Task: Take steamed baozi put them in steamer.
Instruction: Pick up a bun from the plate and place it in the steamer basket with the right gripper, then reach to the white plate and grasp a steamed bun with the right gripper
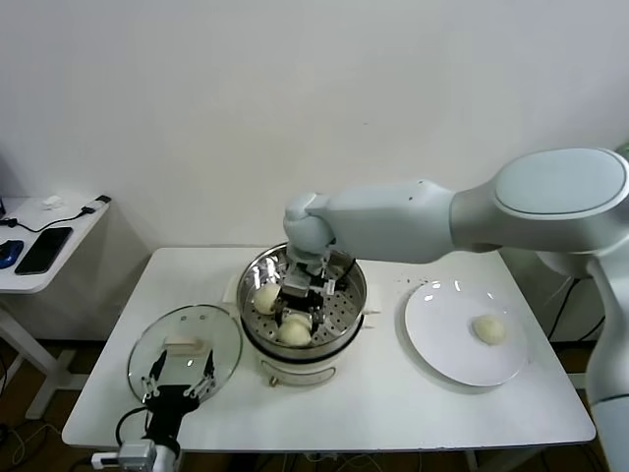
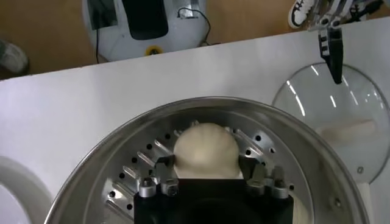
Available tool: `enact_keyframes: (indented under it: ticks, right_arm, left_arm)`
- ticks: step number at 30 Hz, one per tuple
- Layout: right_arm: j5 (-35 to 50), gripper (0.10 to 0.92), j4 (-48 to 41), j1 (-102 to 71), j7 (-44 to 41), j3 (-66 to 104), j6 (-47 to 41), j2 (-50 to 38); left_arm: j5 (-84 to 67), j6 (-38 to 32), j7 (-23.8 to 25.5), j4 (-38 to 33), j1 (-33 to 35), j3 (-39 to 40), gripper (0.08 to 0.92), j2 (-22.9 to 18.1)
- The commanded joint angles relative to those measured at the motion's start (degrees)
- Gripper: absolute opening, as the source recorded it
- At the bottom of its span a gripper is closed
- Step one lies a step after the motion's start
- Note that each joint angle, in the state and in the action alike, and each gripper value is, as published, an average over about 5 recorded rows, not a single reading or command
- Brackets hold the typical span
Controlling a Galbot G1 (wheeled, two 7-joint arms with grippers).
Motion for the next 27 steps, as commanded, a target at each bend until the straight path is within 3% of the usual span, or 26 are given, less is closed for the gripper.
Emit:
enact_keyframes:
  ticks: [1, 12, 21, 27]
  right_arm:
    - [0.72, 0.798, -2.41, -0.75, -1.04, 0.74, 3.52, 0.59]
    - [13.80, 0.823, -0.37, 15.58, -6.66, -4.51, 2.61, -11.16]
    - [17.94, 0.823, 2.25, 23.14, -2.90, -15.76, -23.64, -34.45]
    - [10.70, 0.823, 0.63, 13.08, -1.91, -14.99, -29.18, -46.12]
  left_arm:
    - [-0.07, -0.04, -0.01, -0.07, 0.01, -0.01, 0.823, 0.05]
    - [0.24, -0.03, 0.12, -0.66, 0.37, 0.30, 0.823, -0.42]
    - [0.62, 0.26, 0.42, -1.53, 0.20, 0.53, 0.823, -0.89]
    - [0.56, 0.28, 0.57, -1.44, 0.16, 0.27, 0.823, -0.84]
